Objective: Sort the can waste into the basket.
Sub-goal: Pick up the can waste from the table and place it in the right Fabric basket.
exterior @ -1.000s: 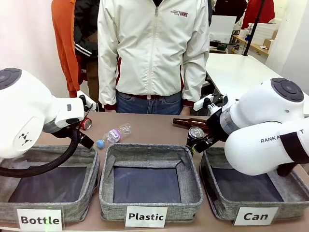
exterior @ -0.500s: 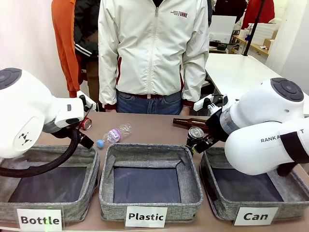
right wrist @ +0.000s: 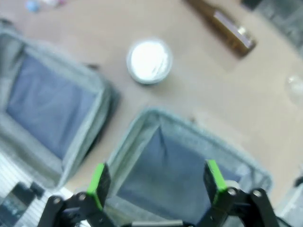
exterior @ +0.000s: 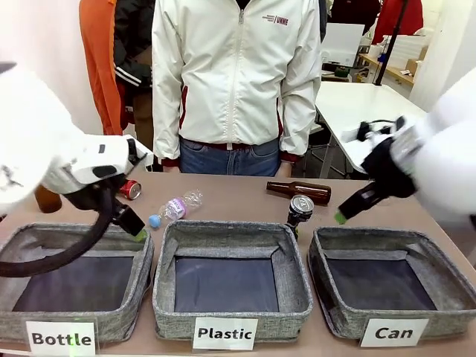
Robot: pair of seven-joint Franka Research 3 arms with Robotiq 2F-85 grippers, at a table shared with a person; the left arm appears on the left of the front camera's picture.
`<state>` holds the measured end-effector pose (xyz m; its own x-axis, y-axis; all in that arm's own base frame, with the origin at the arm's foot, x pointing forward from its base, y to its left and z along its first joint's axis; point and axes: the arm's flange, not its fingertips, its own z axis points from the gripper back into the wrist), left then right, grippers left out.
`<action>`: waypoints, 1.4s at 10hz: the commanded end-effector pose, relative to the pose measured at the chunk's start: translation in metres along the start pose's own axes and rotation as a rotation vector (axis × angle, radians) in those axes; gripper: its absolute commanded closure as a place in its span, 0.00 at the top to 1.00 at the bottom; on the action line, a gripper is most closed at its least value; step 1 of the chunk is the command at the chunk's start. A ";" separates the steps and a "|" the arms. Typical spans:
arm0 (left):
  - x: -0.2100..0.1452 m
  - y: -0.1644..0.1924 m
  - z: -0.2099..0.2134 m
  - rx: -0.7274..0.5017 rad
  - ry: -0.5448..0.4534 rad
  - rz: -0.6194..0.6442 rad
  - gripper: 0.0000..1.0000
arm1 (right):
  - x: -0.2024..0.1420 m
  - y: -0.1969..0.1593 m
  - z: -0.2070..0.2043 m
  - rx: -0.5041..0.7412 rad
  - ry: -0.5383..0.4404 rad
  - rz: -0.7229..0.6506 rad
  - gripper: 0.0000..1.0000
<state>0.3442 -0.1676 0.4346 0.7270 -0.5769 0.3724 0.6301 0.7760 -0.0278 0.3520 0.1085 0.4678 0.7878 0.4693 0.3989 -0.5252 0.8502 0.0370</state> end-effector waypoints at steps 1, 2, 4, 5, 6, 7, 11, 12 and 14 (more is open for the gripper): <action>-0.039 0.007 0.056 -0.127 -0.008 0.089 1.00 | -0.010 -0.015 0.051 0.153 -0.015 -0.132 1.00; -0.054 0.023 0.083 -0.257 -0.024 0.089 1.00 | -0.021 -0.034 0.076 0.311 -0.075 -0.226 1.00; -0.089 0.061 0.118 -0.460 -0.087 0.133 1.00 | -0.051 -0.074 0.111 0.605 -0.146 -0.371 1.00; -0.106 0.080 0.127 -0.571 -0.143 0.167 1.00 | -0.067 -0.093 0.118 0.683 -0.189 -0.410 1.00; -0.120 0.100 0.131 -0.698 -0.225 0.206 1.00 | -0.080 -0.109 0.119 0.741 -0.227 -0.431 1.00; -0.131 0.122 0.134 -0.795 -0.321 0.294 1.00 | -0.092 -0.125 0.114 0.792 -0.261 -0.472 1.00; -0.176 0.205 0.123 -0.922 -0.563 0.614 1.00 | -0.151 -0.181 0.087 0.953 -0.353 -0.625 1.00; -0.181 0.214 0.117 -0.931 -0.574 0.664 1.00 | -0.161 -0.188 0.081 0.967 -0.365 -0.651 1.00; -0.185 0.219 0.094 -0.924 -0.652 0.803 1.00 | -0.191 -0.205 0.070 0.987 -0.434 -0.751 1.00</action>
<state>0.3166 0.1485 0.4487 0.8963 0.3150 0.3122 0.2428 0.2406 -0.9398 0.2878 -0.1671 0.4534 0.9371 -0.2659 0.2263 -0.1481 0.2842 0.9473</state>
